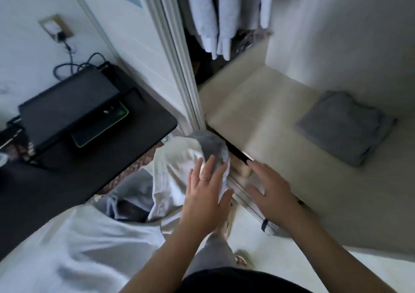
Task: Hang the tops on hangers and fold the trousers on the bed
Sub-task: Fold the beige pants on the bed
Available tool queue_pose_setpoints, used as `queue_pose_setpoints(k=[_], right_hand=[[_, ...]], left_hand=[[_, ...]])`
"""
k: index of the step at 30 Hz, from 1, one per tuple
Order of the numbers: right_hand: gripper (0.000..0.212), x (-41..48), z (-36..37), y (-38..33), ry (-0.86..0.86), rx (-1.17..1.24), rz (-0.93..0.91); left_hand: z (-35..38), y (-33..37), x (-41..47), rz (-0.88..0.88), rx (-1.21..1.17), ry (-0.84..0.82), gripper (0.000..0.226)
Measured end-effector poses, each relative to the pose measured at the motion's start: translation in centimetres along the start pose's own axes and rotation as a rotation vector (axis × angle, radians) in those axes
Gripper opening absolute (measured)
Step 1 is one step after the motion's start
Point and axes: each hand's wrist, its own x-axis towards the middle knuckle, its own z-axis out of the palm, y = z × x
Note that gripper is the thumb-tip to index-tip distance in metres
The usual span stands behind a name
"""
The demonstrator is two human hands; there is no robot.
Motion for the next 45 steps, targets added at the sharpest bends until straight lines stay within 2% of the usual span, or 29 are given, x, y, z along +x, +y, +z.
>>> queue_pose_setpoints(k=[3, 9, 13, 17, 22, 28, 31, 35, 38, 42, 45], right_hand=[[0.056, -0.1, 2.1, -1.8, -0.114, 0.101, -0.001], [0.065, 0.6, 5.8, -5.6, -0.282, 0.216, -0.064], [0.07, 1.9, 6.9, -8.2, -0.287, 0.237, -0.037], [0.069, 3.1, 6.2, -10.1, -0.288, 0.195, 0.011], [0.065, 2.8, 4.6, -10.7, -0.244, 0.24, 0.011], [0.073, 2.2, 3.0, -11.2, -0.181, 0.272, -0.032], [0.078, 2.5, 2.2, -12.4, -0.206, 0.294, -0.13], [0.075, 3.4, 1.8, -15.8, -0.248, 0.208, -0.378], [0.079, 4.0, 2.4, -19.9, -0.362, 0.129, -0.486], [0.087, 2.9, 5.7, -26.9, -0.579, -0.043, -0.748], [0.083, 0.2, 9.9, -31.7, -0.682, -0.155, -0.868]], left_hand=[[-1.4, -1.5, -4.4, -0.099, -0.028, 0.07, 0.051], [-4.0, -4.2, -8.9, -0.301, -0.082, 0.325, 0.056], [-5.3, -3.9, -7.0, -0.428, -0.243, 0.301, 0.059], [-7.4, -3.8, -2.4, -0.667, -0.503, 0.294, 0.029], [-9.4, -5.2, 0.2, -0.817, -0.785, 0.184, 0.038], [-12.0, -5.4, -0.5, -0.818, -1.13, 0.125, 0.03], [-14.3, -4.9, -2.8, -0.701, -1.166, 0.12, 0.018], [-19.0, -5.7, -8.0, -0.526, -1.125, 0.164, 0.034], [-22.1, -7.0, -13.0, -0.464, -1.016, 0.266, 0.027], [-24.3, -9.4, -19.2, -0.469, -0.843, 0.519, 0.031], [-25.7, -10.7, -24.2, -0.478, -0.782, 0.673, 0.032]])
